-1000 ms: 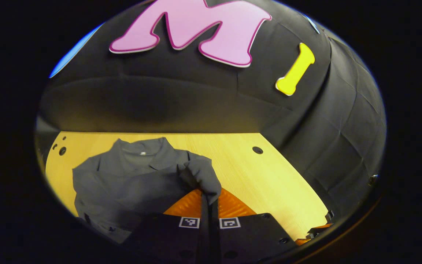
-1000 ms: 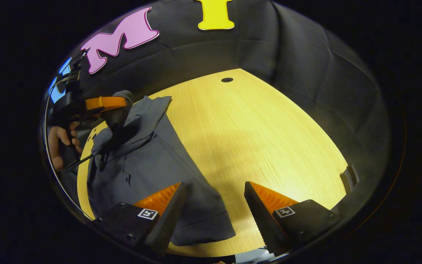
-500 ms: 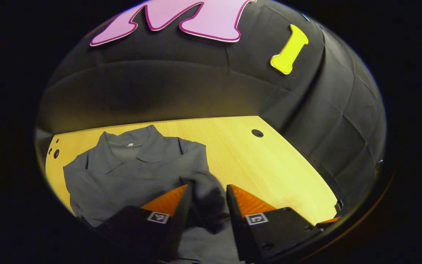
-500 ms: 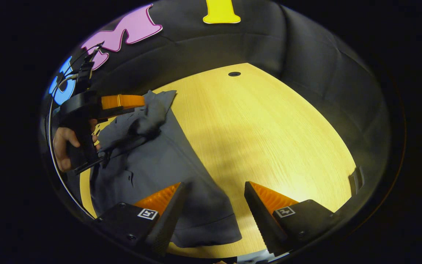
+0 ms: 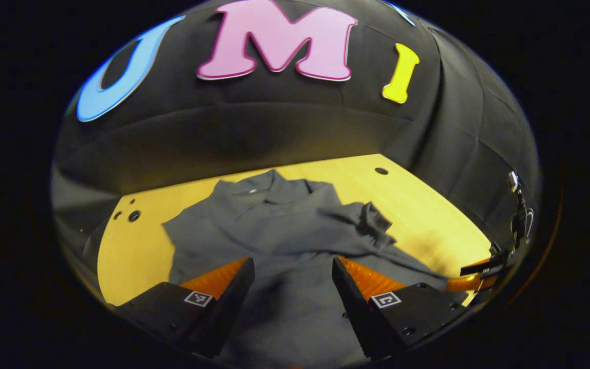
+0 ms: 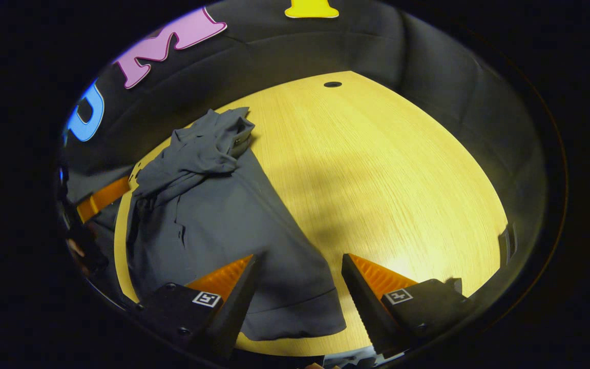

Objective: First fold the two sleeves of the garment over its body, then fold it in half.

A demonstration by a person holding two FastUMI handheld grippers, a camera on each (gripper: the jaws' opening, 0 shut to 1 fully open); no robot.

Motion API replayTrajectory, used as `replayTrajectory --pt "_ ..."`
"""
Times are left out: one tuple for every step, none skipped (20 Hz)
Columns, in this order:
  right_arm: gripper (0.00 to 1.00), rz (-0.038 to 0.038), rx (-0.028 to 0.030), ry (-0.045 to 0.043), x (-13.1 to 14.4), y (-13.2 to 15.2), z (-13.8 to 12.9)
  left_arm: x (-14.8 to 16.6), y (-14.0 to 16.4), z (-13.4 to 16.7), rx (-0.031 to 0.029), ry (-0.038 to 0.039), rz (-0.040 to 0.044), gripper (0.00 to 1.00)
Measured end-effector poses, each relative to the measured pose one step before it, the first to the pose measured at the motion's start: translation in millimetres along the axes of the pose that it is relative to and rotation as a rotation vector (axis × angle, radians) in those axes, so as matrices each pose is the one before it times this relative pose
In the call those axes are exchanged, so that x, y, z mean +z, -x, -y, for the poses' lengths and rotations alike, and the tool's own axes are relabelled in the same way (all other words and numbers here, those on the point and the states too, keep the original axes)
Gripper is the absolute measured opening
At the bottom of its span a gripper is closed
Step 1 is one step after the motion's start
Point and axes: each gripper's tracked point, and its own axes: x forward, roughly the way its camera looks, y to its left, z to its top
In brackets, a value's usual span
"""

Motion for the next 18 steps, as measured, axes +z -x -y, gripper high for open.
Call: replayTrajectory --pt "0.99 -0.00843 -0.00624 -0.01236 -5.19 -1.22 1.12 -18.96 13.60 -17.04 0.02713 0.02946 -0.02178 0.96" --pt "0.99 -0.00371 -0.00940 -0.01223 -4.77 -0.50 1.82 -20.10 14.56 -18.73 0.02721 0.03307 -0.02258 0.96" --pt "0.99 0.00069 -0.01640 -0.00627 -2.85 -0.80 2.14 -20.71 9.51 -17.41 0.02817 0.03244 -0.02619 0.96" --pt "0.99 -0.00630 -0.01360 -0.00267 -4.11 -2.25 1.24 -21.55 8.83 -18.81 0.02655 0.02798 -0.02984 0.96" --pt "0.99 -0.00859 -0.00454 -0.00392 -5.05 -1.13 -1.13 -20.67 6.68 -17.79 0.02880 0.02144 -0.02975 0.96" --pt "0.99 -0.01087 -0.00070 -0.00167 -5.40 -2.25 -1.77 -18.76 5.48 -19.64 0.03257 0.01448 -0.02528 0.96" --pt "0.99 -0.01523 -0.00074 0.00481 -6.22 -0.96 -2.95 -16.74 5.64 -16.06 0.02722 0.01024 -0.02116 0.96" --pt "0.99 -0.01154 -0.00565 0.01363 -6.44 -0.84 -3.03 -14.72 3.29 -14.45 0.02388 0.00466 -0.01692 0.96" --pt "0.99 0.00489 -0.01146 0.02493 -0.17 1.23 -0.79 -11.92 2.97 -12.37 0.02187 0.00454 -0.01368 0.96" --pt "0.99 -0.00792 -0.00109 0.02052 -3.70 -0.44 -4.12 -10.60 2.85 -9.38 0.01520 0.00790 -0.01025 0.96" --pt "0.99 -0.00851 0.00729 0.01325 -2.82 1.76 -6.63 -10.73 -1.10 -7.11 0.00998 0.01462 -0.00974 0.96" --pt "0.99 -0.00655 0.00755 0.01168 -2.18 -0.64 -7.97 -8.59 1.24 -5.02 0.00005 0.01885 -0.01000 0.96" --pt "0.99 -0.00743 0.00866 0.01341 -1.69 -0.14 -6.09 -8.50 0.63 -2.88 0.00094 0.01747 -0.01103 0.96" --pt "0.99 -0.00784 0.00758 0.01626 -2.61 -1.18 -8.90 -6.42 -1.04 -1.37 0.00216 0.01144 -0.00928 0.96" --pt "0.99 -0.00831 0.01017 0.01397 -1.68 -0.85 -9.15 -5.07 -0.43 1.37 -0.00019 0.00600 -0.00778 0.96" --pt "0.99 -0.00715 0.01389 0.01162 -1.78 -0.44 -10.05 -2.44 -0.80 1.84 -0.00380 0.00458 -0.00516 0.96" --pt "0.99 -0.00458 0.01272 0.00886 -1.17 -1.25 -8.79 -1.29 -0.81 2.35 -0.01113 0.00493 -0.00151 0.96" --pt "0.99 -0.00492 0.00724 0.00954 -0.64 -0.70 -7.27 -0.71 -1.23 3.49 -0.01223 0.00395 -0.00392 0.92"
